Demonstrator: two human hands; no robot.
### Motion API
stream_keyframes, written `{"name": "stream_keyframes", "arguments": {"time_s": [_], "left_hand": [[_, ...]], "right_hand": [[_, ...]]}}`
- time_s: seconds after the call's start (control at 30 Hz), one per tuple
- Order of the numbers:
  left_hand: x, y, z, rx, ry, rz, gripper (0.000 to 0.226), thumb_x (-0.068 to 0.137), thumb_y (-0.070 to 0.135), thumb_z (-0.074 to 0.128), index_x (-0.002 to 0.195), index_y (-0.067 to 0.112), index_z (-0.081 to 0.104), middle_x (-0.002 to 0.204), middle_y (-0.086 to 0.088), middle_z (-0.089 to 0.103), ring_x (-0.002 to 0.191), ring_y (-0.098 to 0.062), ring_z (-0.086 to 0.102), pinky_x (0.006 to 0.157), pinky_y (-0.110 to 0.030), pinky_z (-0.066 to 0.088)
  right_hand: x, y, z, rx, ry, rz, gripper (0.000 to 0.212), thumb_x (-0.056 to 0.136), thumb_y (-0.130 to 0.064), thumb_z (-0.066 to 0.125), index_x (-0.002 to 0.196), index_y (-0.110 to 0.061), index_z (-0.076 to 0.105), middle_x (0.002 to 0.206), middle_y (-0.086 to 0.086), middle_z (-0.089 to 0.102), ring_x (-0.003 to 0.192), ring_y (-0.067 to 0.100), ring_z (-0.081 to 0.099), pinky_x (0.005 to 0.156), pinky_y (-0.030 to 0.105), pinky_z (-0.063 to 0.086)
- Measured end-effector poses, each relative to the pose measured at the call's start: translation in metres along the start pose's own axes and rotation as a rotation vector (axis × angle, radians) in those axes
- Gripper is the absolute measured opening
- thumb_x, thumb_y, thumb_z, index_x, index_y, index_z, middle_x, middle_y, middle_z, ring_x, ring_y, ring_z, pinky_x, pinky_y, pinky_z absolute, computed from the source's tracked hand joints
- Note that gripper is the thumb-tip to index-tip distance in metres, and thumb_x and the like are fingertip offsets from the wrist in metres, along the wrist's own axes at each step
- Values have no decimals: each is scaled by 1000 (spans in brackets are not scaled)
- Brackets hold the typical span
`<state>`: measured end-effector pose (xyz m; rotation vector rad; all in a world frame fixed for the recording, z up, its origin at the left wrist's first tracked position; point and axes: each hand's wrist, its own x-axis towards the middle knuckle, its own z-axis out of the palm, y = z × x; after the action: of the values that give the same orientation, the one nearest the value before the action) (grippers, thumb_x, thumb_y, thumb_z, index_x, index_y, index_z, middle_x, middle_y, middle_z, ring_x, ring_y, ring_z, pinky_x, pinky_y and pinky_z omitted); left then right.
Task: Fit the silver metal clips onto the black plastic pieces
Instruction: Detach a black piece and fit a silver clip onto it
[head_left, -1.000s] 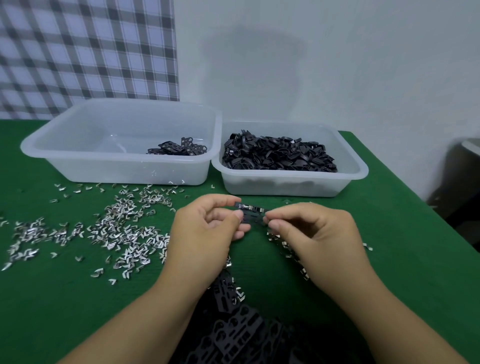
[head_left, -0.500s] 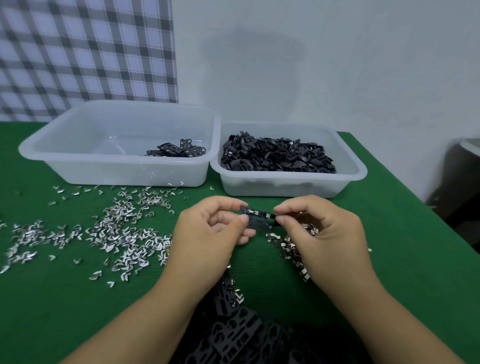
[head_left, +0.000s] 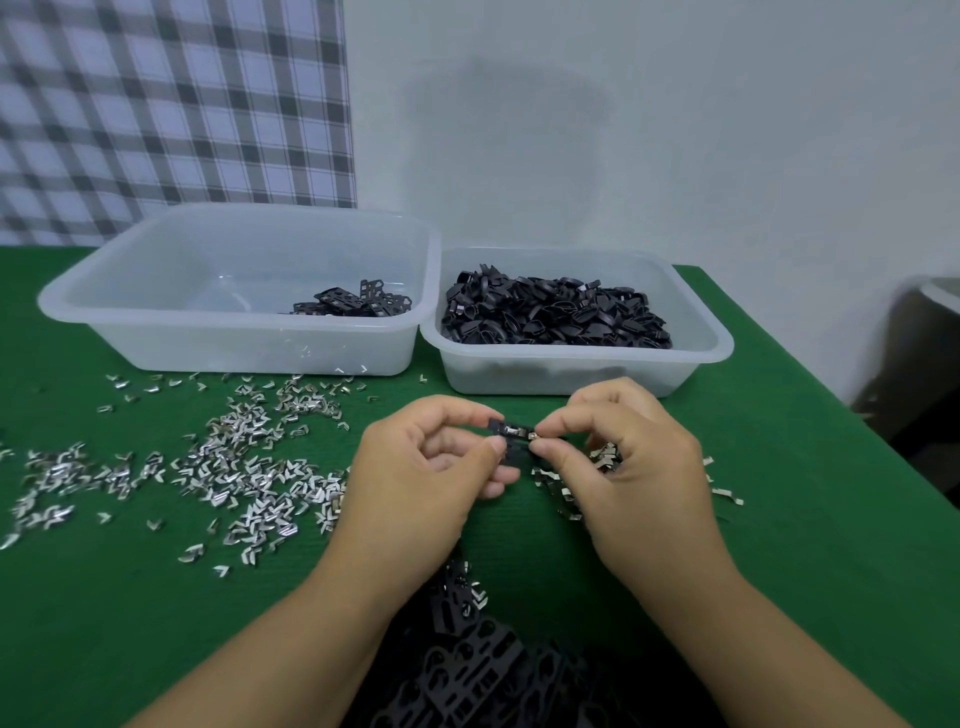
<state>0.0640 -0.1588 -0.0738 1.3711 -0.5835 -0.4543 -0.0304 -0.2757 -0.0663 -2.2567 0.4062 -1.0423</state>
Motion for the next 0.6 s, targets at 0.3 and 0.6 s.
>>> {"name": "stream_keyframes", "arguments": {"time_s": [0.3, 0.6], "left_hand": [[-1, 2, 1, -14, -14, 3, 18, 80, -4, 67, 81, 14, 70, 61, -8, 71, 64, -18, 73, 56, -17, 54], [0, 1, 1, 37, 1, 20, 17, 81, -5, 66, 83, 11, 70, 65, -11, 72, 61, -15, 71, 57, -17, 55]], "right_hand": [[0, -1, 0, -124, 55, -45, 13, 68, -3, 79, 72, -13, 70, 77, -6, 56, 76, 15, 53, 69, 10, 36], [2, -2, -3, -134, -35, -47, 10, 70, -10, 79, 72, -17, 71, 78, -9, 58, 79, 14, 55, 71, 13, 37]]}}
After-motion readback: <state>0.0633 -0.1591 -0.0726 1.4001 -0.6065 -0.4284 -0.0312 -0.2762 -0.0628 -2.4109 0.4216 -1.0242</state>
